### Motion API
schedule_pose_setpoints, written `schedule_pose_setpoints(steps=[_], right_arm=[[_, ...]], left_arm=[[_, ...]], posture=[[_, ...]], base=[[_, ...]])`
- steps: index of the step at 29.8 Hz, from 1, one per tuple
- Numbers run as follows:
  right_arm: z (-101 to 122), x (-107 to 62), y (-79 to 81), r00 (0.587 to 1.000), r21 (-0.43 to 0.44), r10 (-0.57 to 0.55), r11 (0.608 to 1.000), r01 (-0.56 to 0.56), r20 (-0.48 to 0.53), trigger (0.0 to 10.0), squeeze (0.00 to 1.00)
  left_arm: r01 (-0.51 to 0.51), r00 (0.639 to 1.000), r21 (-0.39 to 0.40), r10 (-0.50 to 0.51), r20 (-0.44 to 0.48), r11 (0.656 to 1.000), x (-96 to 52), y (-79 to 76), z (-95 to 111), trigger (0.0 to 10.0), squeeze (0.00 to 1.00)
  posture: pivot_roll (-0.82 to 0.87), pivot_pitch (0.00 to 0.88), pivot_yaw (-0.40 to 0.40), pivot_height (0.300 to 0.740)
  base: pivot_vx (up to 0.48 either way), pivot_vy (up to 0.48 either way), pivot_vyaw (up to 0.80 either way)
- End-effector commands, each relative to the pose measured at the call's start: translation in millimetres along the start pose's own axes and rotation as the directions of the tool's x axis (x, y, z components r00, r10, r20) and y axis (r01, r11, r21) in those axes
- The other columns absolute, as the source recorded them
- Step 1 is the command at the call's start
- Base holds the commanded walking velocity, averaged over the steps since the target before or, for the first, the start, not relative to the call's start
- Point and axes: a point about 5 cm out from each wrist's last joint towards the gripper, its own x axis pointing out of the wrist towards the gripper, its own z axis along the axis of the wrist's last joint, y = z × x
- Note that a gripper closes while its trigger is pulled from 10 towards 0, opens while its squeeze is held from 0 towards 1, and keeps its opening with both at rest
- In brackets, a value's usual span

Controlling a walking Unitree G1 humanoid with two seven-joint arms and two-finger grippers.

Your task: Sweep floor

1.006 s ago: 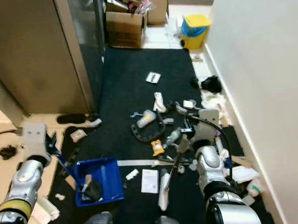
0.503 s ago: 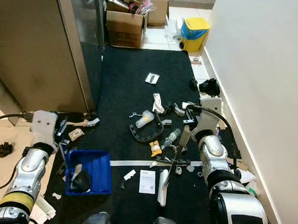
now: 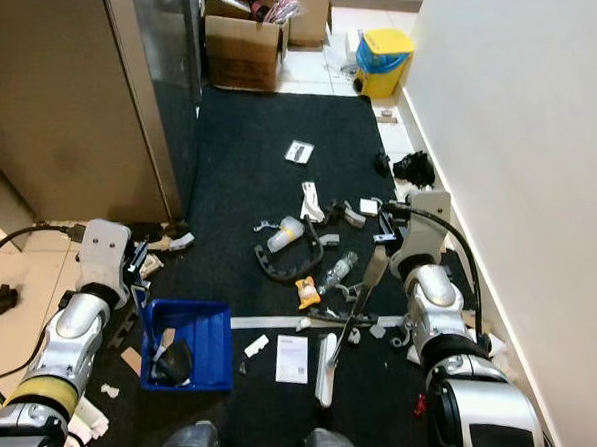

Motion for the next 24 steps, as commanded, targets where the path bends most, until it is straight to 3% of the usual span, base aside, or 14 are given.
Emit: schedule_pose_setpoints(steps=[1,11,17,23,24], right_arm=[[-16,-8.8,-4.8,0.996,-0.047,0.014,0.999,-0.018,-0.090,10.0,0.00],[-18,-8.4,11.4,0.993,-0.052,0.083,0.995,-0.087,-0.080,10.0,0.00],[-18,-6.1,27.3,0.990,-0.009,0.122,0.992,-0.123,-0.072,10.0,0.00],[-18,0.9,68.5,0.987,0.239,0.152,0.962,-0.133,-0.061,10.0,0.00],[-18,0.9,68.5,0.987,0.239,0.152,0.962,-0.133,-0.061,10.0,0.00]], left_arm=[[0.033,0.998,0.035,-0.031,-0.056,0.999,-3.2,-12.3,-13,0.0,0.00],[0.116,0.990,0.105,-0.106,-0.090,0.988,-0.3,-40.3,-18,0.0,0.00],[0.159,0.982,0.092,-0.148,-0.122,0.983,4.9,-48.6,-15,0.0,0.00],[0.192,0.974,0.061,-0.183,-0.132,0.979,10.0,-50.8,-11,0.0,0.00],[0.192,0.974,0.061,-0.183,-0.132,0.979,10.0,-50.8,-11,0.0,0.00]], posture=[[0.07,0.106,-0.119,0.740],[0.01,0.137,-0.131,0.740],[-0.01,0.141,-0.126,0.740],[-0.01,0.143,-0.120,0.740],[-0.01,0.143,-0.120,0.740]], base=[[0.000,0.000,0.00],[0.000,0.000,0.00],[0.000,0.000,0.00],[0.000,0.000,0.00],[0.000,0.000,0.00]])
